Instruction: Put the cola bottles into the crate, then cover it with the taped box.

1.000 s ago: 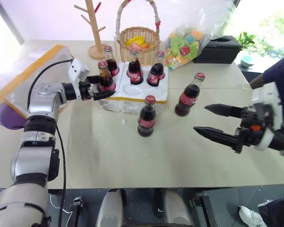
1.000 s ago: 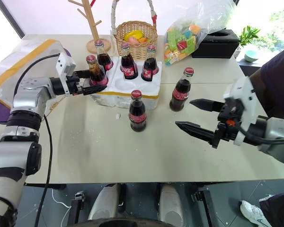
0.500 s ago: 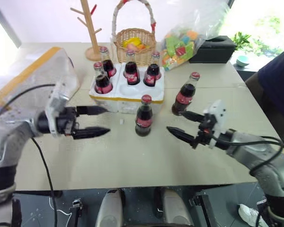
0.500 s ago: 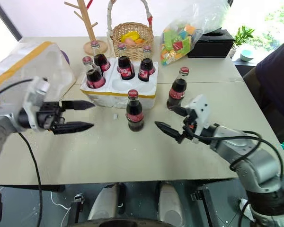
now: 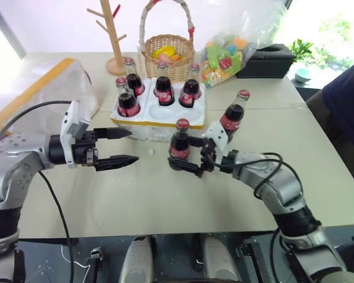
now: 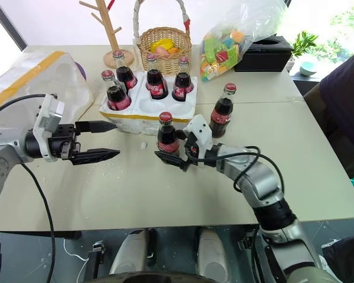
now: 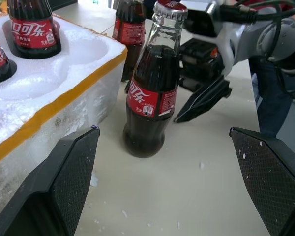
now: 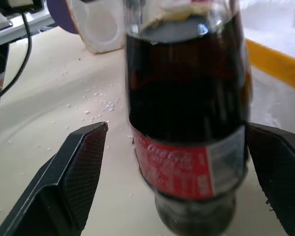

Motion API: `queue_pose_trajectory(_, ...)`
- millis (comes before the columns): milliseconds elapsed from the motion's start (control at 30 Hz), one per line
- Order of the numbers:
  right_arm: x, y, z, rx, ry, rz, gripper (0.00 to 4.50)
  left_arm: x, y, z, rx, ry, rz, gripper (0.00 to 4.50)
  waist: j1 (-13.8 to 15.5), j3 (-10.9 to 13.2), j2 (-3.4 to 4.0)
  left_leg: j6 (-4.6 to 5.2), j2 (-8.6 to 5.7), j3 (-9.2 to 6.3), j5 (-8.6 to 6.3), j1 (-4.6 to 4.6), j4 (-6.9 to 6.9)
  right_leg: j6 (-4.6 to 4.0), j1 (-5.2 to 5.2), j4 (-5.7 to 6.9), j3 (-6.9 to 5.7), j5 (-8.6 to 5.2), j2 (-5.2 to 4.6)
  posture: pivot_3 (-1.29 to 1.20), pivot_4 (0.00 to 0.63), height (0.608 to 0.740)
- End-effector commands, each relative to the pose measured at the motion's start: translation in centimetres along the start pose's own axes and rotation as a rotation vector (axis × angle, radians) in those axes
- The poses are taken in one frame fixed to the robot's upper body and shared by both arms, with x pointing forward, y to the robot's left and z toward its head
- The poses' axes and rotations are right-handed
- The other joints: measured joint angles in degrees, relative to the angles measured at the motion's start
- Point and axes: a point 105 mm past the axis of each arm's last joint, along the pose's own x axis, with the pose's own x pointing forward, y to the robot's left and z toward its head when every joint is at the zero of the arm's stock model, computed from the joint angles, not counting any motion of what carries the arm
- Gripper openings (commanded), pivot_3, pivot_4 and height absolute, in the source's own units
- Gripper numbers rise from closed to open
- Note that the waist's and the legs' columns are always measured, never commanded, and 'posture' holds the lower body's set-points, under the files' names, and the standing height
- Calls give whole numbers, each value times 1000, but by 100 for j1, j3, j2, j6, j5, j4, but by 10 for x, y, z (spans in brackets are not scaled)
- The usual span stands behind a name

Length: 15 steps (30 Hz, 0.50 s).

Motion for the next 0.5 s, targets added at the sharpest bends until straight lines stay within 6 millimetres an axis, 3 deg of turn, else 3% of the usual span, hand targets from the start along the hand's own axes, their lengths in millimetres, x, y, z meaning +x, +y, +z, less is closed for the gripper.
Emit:
queue_pose_trajectory(33, 0, -2, 19, -40, -59, 2, 3924, -2, -2, 10, 44, -19, 7, 4500, 15, 0, 0, 0, 0, 0, 0, 0, -1, 0, 0, 0, 0, 0, 0, 0, 150, 740)
queue_pose_trajectory(133, -15, 8, 51, -31, -151, 74, 2813, -7, -1, 10, 43, -16, 26, 4500, 21, 1, 2, 0, 0, 0, 0, -8, -3, 2, -5, -1, 0, 0, -1, 0, 150, 740)
queue_pose_trajectory(233, -30, 19, 90, -27, -243, 175, 2816, -13, 0, 11, 44, -15, 50, 4500, 14, 6, 6, 0, 0, 3, 0, -14, -4, 13, -14, -1, 0, 7, -1, 0, 150, 740)
queue_pose_trajectory(333, -29, 13, 135, -77, -305, 180, 2816, -21, 0, 16, 33, -33, 70, 4500, -92, 20, 26, 0, 2, 9, 0, -12, -3, 13, -28, 18, 4, 7, -1, 0, 150, 740)
queue_pose_trajectory(433, -10, -7, 168, -96, -345, 101, 2816, -23, -1, 17, 30, -40, 77, 4500, -134, 18, 23, -2, 3, 5, 1, 1, -7, 11, -32, 51, 4, 4, 2, 0, 150, 740)
queue_pose_trajectory(500, 4, -18, 179, -123, -345, 47, 2816, -23, -2, 17, 30, -43, 77, 4500, -147, 17, 24, -2, 5, 2, 1, 11, -17, 9, -31, 57, 3, 1, 7, 0, 150, 740)
